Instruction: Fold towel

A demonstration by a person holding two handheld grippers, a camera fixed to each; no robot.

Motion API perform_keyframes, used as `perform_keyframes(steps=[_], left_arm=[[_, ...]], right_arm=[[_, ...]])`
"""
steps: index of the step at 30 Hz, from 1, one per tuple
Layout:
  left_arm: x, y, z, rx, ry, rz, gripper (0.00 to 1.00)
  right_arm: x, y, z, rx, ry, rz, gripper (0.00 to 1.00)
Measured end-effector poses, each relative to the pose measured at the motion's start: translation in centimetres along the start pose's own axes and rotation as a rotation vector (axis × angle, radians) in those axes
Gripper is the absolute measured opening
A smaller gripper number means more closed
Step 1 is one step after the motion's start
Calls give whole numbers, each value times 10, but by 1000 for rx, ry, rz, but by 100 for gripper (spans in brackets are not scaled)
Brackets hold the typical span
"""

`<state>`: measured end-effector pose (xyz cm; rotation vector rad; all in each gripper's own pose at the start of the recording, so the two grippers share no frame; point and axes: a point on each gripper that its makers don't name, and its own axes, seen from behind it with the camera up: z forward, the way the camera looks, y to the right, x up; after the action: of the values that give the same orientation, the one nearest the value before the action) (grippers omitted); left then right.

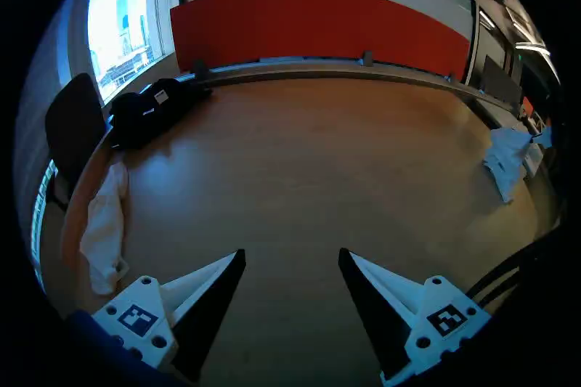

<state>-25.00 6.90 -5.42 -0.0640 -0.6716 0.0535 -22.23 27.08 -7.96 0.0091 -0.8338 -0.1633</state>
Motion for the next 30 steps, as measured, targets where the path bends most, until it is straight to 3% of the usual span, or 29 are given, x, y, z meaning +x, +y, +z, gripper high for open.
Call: perform_keyframes(steps=[16, 30], left_arm=[[-2, -2, -2, 5, -2, 9, 95], [-5, -4, -2, 13, -4, 9, 95]], right_arm=[[-51, 9, 22, -34, -103, 61, 5], [-76, 7, 42, -56, -155, 106, 5]])
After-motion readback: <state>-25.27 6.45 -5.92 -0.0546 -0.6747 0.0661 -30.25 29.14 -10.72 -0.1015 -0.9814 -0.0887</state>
